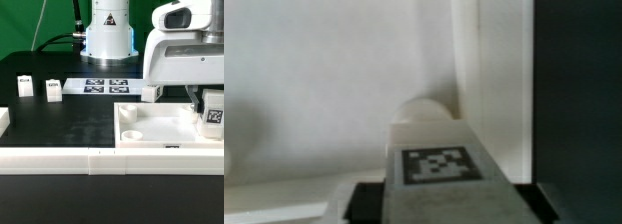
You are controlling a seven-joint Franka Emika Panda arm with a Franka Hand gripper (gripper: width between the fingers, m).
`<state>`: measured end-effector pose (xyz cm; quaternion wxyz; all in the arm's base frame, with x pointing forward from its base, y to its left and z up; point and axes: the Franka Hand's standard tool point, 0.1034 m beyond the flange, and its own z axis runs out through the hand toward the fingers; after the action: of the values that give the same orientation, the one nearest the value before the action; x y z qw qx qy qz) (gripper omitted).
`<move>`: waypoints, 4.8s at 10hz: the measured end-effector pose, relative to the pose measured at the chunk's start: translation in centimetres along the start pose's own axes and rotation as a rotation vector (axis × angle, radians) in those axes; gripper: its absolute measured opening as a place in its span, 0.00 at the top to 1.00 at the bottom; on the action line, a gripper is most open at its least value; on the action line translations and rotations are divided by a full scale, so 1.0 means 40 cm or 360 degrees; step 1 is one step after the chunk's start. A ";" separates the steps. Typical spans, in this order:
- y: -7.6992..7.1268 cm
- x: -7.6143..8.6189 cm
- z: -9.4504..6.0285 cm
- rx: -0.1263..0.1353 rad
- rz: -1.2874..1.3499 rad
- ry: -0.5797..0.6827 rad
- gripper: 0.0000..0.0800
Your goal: Assemble one leg
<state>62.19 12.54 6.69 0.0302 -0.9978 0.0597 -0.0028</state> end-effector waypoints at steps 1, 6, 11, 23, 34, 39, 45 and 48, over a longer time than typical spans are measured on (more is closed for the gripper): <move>0.000 0.000 0.000 0.0002 0.0047 0.0000 0.64; 0.000 -0.007 0.002 0.0015 0.0807 -0.0014 0.63; -0.007 -0.009 0.006 0.0061 0.1641 -0.0038 0.63; -0.018 -0.004 0.000 0.0056 0.1275 -0.0011 0.19; 0.027 0.016 -0.006 -0.0012 -0.0155 0.0037 0.53; 0.026 0.015 -0.005 -0.0006 -0.0056 0.0037 0.64; 0.021 0.006 -0.002 0.0008 0.1188 0.0022 0.64; 0.024 0.003 0.001 0.0015 0.1776 0.0016 0.64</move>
Offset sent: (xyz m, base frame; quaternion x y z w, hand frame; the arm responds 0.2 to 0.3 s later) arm -0.0134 0.0000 0.0005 -0.0211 -0.0118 0.3504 0.9363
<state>62.21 11.56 6.60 0.0314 -0.8147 0.5790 0.0085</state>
